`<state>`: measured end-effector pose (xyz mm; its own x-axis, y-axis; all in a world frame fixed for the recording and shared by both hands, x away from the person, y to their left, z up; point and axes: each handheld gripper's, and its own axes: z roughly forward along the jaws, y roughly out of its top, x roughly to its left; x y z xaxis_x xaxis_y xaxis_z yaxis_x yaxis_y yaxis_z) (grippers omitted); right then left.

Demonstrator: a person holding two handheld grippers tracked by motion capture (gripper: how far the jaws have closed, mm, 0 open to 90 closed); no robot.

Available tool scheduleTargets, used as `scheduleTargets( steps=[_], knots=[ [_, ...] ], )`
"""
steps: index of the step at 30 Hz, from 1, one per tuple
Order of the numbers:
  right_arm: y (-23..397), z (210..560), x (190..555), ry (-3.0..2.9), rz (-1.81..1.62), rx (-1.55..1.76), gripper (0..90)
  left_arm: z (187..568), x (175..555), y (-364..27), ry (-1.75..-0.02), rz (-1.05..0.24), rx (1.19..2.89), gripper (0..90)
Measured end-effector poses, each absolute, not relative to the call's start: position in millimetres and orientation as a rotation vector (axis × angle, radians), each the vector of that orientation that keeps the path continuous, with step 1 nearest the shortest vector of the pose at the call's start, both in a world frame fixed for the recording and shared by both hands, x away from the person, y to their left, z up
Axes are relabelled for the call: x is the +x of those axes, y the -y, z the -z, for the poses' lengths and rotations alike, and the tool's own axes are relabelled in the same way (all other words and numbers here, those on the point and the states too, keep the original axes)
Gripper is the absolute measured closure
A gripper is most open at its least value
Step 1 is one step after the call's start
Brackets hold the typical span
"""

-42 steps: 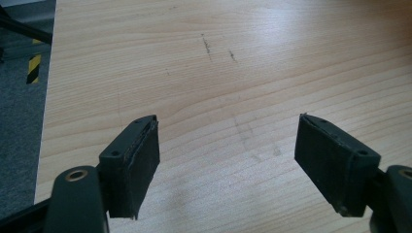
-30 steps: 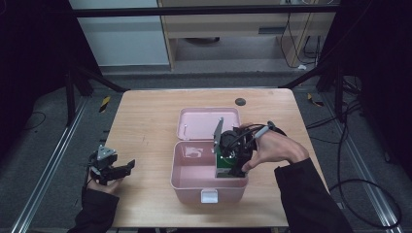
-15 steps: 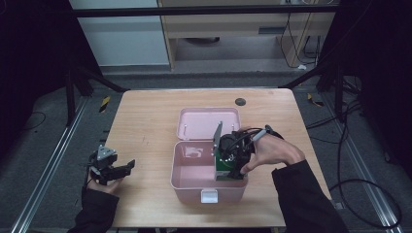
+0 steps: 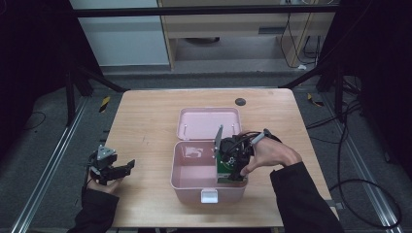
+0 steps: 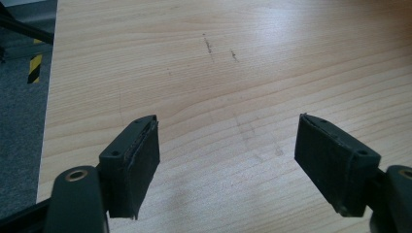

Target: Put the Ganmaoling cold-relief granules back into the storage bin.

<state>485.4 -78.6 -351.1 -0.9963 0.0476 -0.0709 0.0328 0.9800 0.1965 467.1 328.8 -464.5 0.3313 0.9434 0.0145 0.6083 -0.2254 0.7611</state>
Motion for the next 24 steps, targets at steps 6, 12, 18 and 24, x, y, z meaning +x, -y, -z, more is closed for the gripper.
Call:
scheduleTargets(
  steps=[6, 12, 18, 24],
  knots=[
    [76, 356, 487, -3.051, -0.280, 0.044, 16.1, 464, 467, -329, -1.361, -0.647, 1.933, 23.7],
    [75, 361, 489, -3.046, -0.262, 0.041, 16.0, 464, 467, -329, -1.361, -0.647, 1.934, 23.7],
    [72, 366, 490, -3.047, -0.247, 0.033, 16.0, 464, 467, -329, -1.360, -0.649, 1.933, 23.7],
    [74, 369, 493, -3.061, -0.286, 0.067, 15.8, 464, 467, -329, -1.359, -0.650, 1.933, 23.7]
  ],
)
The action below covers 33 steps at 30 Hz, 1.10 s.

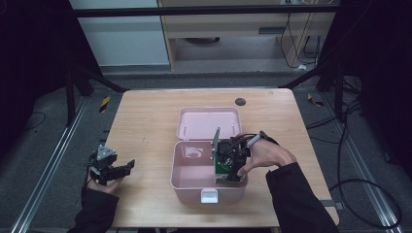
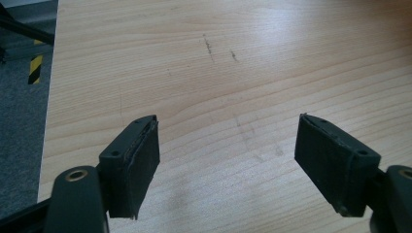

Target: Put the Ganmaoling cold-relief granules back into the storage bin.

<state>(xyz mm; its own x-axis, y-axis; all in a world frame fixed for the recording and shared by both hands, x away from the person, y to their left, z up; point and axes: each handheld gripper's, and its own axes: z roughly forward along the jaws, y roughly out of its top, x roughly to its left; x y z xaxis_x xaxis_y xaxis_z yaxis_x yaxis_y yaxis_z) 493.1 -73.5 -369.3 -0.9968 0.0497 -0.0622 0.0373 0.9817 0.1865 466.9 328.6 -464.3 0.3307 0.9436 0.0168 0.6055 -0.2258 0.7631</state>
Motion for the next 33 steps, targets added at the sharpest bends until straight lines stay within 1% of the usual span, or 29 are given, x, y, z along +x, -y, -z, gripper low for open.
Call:
scheduleTargets(
  steps=[6, 9, 10, 14, 18, 24, 29, 33],
  knots=[
    [74, 376, 494, -3.066, -0.258, 0.088, 15.1, 464, 467, -329, -1.359, -0.649, 1.936, 23.6],
    [73, 377, 495, -3.079, -0.266, 0.089, 12.8, 464, 467, -329, -1.360, -0.649, 1.932, 23.6],
    [73, 377, 496, -3.076, -0.265, 0.078, 11.6, 464, 467, -329, -1.361, -0.648, 1.931, 23.6],
    [76, 370, 494, -3.070, -0.315, 0.092, 11.6, 464, 467, -329, -1.359, -0.649, 1.933, 23.6],
    [81, 358, 491, -3.037, -0.373, 0.095, 11.9, 464, 467, -329, -1.360, -0.646, 1.935, 23.6],
    [91, 330, 485, -2.935, -0.502, 0.147, 11.9, 464, 467, -329, -1.360, -0.644, 1.933, 23.7],
    [112, 308, 480, -2.847, -0.598, 0.251, 13.0, 465, 467, -328, -1.350, -0.635, 1.942, 25.4],
    [134, 301, 478, -2.741, -0.643, 0.359, 13.1, 464, 466, -327, -1.340, -0.629, 1.944, 28.2]
  ],
)
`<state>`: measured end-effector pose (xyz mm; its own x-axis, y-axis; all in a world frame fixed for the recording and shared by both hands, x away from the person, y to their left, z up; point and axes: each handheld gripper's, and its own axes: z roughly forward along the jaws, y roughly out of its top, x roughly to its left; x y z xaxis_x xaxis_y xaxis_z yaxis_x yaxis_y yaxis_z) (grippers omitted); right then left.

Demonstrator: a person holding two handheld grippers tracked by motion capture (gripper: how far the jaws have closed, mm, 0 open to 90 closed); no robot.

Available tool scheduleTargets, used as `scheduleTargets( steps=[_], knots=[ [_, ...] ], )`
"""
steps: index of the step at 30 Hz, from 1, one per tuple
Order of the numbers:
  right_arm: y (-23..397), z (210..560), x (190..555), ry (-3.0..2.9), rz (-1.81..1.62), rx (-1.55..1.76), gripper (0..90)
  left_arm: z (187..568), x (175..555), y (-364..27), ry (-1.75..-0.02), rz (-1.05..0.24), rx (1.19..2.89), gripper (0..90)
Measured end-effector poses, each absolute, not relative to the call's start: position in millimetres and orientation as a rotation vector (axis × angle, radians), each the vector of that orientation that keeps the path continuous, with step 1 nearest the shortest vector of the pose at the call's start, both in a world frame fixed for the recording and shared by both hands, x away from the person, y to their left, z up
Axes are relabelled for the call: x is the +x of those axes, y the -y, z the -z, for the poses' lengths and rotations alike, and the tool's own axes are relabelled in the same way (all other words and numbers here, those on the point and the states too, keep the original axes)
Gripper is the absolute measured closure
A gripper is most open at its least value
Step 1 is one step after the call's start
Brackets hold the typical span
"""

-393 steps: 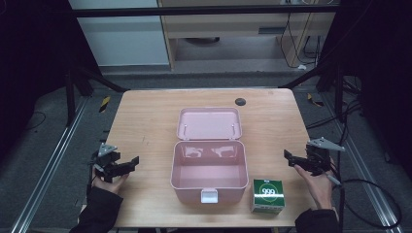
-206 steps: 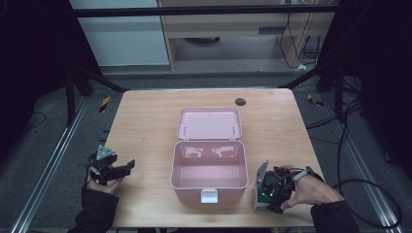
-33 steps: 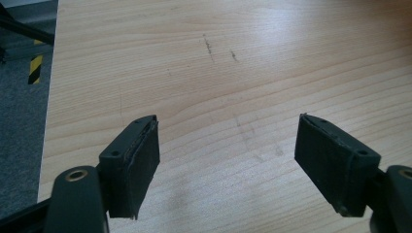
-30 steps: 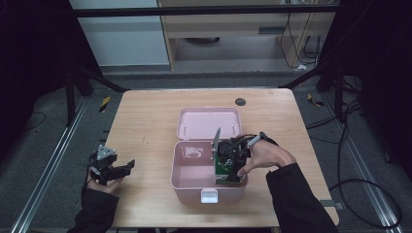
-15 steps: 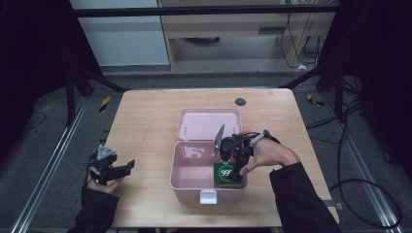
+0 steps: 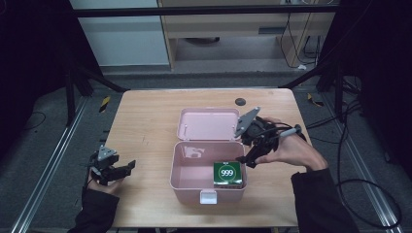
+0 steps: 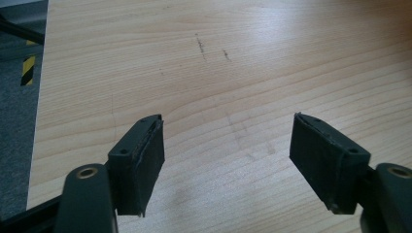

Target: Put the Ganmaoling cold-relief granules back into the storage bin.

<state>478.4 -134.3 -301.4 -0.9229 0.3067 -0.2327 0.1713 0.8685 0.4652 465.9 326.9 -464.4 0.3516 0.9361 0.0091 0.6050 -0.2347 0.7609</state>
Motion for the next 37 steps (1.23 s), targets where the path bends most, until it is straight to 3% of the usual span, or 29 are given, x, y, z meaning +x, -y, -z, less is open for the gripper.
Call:
scheduleTargets(
  steps=[6, 12, 37],
  knots=[
    [173, 309, 476, -2.575, -0.707, 0.593, 13.4, 465, 466, -326, -1.332, -0.614, 1.943, 33.0],
    [205, 338, 475, -2.490, -0.772, 0.810, 11.9, 465, 466, -326, -1.327, -0.608, 1.952, 36.1],
    [283, 460, 470, -2.005, -0.862, 1.430, 9.3, 467, 466, -327, -1.324, -0.597, 1.954, 42.1]
  ],
)
